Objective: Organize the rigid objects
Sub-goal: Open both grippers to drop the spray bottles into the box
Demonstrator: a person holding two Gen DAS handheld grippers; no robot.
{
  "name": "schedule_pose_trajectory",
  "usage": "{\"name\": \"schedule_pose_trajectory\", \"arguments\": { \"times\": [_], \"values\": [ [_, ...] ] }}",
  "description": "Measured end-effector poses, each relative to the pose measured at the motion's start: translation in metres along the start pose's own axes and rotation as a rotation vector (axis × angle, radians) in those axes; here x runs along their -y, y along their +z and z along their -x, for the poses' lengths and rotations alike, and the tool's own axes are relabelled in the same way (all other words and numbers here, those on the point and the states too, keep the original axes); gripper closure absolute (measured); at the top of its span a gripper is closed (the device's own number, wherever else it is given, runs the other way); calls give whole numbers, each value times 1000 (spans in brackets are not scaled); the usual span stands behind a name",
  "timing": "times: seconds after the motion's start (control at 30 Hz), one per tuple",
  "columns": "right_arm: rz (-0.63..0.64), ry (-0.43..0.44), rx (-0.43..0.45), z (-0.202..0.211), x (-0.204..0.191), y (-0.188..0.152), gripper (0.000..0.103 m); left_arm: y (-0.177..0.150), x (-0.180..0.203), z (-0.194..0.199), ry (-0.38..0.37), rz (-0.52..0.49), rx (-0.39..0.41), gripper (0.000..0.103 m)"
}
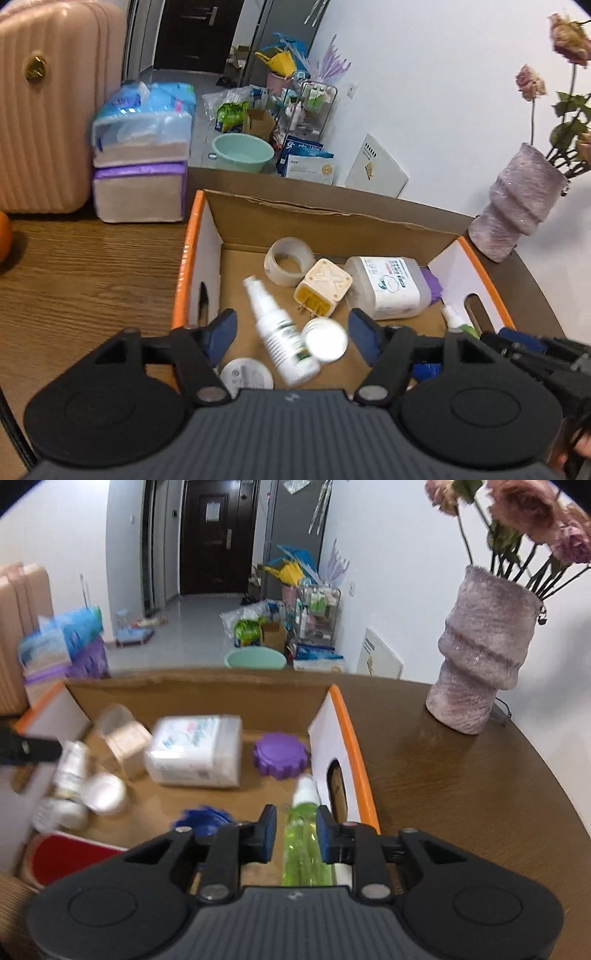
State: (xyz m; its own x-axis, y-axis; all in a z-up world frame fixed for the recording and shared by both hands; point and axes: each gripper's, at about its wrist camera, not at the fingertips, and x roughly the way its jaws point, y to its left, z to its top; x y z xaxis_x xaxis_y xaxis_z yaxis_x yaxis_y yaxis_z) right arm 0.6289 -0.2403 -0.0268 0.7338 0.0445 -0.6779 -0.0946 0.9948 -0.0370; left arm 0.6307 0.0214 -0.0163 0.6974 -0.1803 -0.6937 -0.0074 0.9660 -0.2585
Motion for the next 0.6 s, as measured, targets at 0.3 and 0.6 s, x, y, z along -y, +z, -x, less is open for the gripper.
{"name": "schedule_pose_trajectory", "arguments": {
  "times": [0.3,0.6],
  "values": [
    [-9,142,138,103,-15,-20,30,-54,-7,120,22,-43,180,12],
    [-57,106,331,184,-44,-104,16,-156,20,227,102,-271,521,0]
  ]
}}
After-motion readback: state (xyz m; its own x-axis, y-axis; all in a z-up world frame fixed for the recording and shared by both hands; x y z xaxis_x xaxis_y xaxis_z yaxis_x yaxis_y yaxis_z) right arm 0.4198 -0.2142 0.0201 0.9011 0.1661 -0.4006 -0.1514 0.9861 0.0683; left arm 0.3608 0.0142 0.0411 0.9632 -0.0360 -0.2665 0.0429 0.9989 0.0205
